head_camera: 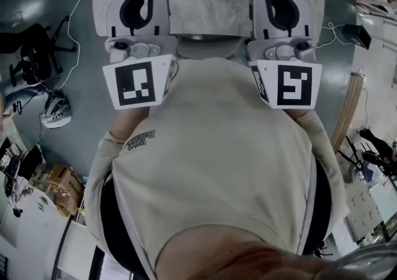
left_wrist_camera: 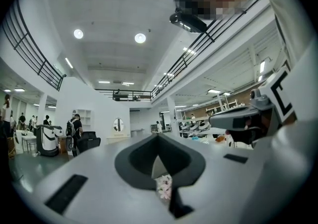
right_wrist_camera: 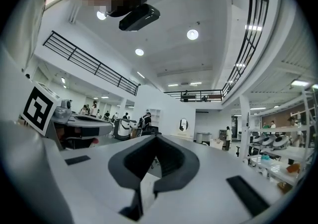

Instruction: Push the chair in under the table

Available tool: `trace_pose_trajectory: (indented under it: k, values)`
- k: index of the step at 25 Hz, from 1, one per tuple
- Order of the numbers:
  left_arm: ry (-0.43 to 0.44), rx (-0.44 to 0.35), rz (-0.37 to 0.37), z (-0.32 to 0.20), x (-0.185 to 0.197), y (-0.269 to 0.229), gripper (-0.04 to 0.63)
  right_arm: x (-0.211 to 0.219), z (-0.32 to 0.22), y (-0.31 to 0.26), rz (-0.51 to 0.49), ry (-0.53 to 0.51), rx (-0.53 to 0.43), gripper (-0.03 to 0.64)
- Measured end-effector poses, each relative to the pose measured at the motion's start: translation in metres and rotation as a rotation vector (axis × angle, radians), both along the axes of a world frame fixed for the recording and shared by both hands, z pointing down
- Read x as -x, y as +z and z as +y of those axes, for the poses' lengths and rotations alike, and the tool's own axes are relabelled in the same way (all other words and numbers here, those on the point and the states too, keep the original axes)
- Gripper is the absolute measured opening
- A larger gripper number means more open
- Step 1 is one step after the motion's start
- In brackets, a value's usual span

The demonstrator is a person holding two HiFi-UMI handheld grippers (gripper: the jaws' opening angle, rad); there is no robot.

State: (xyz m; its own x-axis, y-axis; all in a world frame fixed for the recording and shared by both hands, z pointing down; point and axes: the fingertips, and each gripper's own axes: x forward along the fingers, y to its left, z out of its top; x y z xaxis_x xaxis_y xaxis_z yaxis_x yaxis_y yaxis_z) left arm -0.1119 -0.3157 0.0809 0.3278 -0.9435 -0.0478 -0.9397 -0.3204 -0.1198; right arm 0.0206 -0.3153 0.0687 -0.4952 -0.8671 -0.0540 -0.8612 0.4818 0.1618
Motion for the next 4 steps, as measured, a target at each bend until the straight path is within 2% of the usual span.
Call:
trace_pose_trajectory:
  k: [4]
  values:
    - [-0.003,0.006,0.015,-0.0024,-0.0013,-0.0009,0.009,-0.002,0.0004,-0.0023,-0.005,-0.001,-0.001,0.009]
